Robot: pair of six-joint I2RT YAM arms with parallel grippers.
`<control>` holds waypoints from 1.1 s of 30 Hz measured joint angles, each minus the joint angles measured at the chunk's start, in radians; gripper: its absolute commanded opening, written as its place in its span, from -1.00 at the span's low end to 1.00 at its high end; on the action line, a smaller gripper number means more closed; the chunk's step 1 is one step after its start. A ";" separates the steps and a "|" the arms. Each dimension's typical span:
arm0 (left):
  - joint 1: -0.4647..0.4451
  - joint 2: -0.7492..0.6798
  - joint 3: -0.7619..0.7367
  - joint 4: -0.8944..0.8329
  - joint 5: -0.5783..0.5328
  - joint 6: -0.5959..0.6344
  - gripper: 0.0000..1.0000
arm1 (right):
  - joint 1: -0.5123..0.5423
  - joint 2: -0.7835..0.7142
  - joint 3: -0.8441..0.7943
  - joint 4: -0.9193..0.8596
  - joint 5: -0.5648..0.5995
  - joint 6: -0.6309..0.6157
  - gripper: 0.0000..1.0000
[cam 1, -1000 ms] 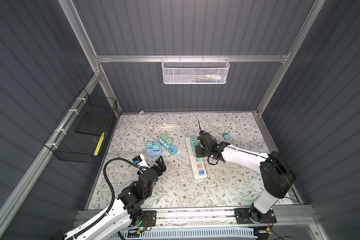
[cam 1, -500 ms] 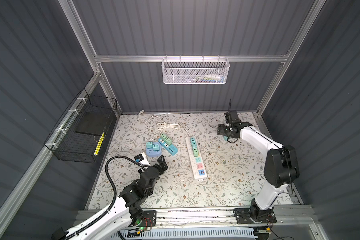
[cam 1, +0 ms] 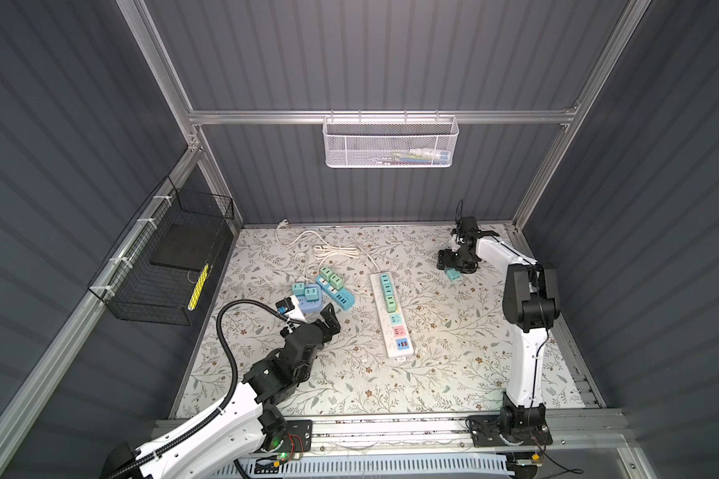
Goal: Insert the plug
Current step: 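Close the right gripper on the loose teal adapter and lift it, then carry the teal adapter with the right gripper toward the left gripper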
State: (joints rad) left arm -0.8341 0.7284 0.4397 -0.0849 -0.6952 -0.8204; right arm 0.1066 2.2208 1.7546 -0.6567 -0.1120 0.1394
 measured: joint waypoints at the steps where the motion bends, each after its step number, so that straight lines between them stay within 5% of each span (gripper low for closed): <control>1: 0.000 0.006 0.005 0.001 0.000 0.002 0.99 | 0.000 0.004 0.003 -0.008 -0.006 -0.006 0.63; 14: 0.004 0.055 0.026 0.019 0.000 0.018 1.00 | 0.014 0.021 0.038 -0.101 0.058 0.020 0.03; 23: 0.005 0.021 0.026 0.017 -0.002 0.025 1.00 | 0.023 0.048 0.060 -0.139 0.131 0.017 0.14; 33: 0.005 -0.005 0.033 -0.012 -0.012 0.032 1.00 | 0.035 -0.001 -0.025 -0.094 0.133 0.020 -0.23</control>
State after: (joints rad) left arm -0.8295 0.7231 0.4725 -0.0971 -0.7071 -0.7879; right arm 0.1421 2.2200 1.7298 -0.7506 0.0212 0.1593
